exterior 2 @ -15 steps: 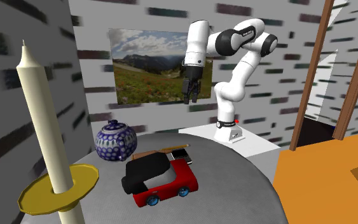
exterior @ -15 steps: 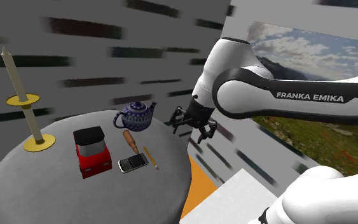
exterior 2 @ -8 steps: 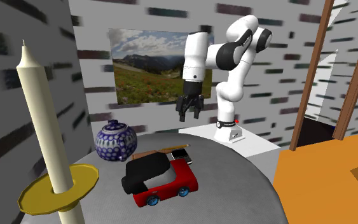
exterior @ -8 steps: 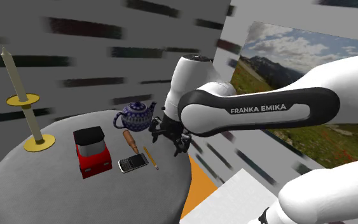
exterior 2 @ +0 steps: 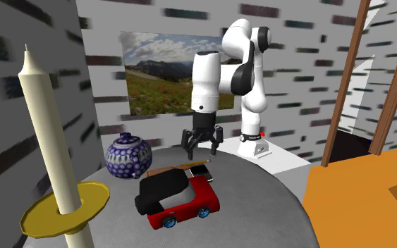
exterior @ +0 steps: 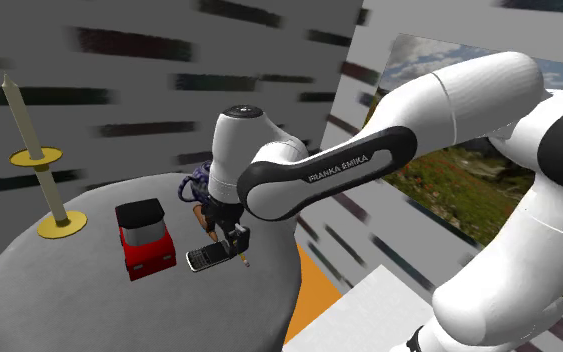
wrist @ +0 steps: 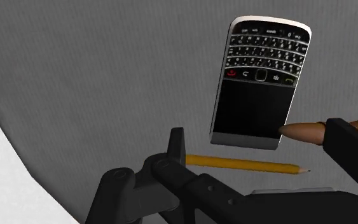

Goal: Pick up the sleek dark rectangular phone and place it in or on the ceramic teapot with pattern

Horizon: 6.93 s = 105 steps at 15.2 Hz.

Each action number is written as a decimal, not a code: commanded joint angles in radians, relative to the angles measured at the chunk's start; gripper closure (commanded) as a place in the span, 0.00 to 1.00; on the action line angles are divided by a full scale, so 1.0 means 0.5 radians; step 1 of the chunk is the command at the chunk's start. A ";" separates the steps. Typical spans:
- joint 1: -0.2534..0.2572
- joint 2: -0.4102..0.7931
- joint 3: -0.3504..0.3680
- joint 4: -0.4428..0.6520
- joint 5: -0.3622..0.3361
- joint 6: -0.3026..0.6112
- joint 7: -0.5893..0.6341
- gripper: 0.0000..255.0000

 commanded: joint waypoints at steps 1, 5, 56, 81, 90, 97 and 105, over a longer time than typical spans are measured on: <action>0.092 0.199 -0.059 0.098 -0.218 -0.008 0.267 0.00; 0.164 0.289 -0.133 0.071 -0.323 0.072 0.337 0.00; -0.032 -0.148 0.026 0.473 0.179 -0.546 -0.011 1.00; 0.202 0.648 -0.221 1.603 -0.429 -1.171 -0.122 1.00; 0.533 1.177 -0.441 2.440 -0.708 -1.470 -0.329 1.00; 0.400 1.121 -0.414 2.112 -0.682 -1.234 -0.288 1.00; 0.336 1.109 -0.410 1.926 -0.682 -1.079 -0.263 1.00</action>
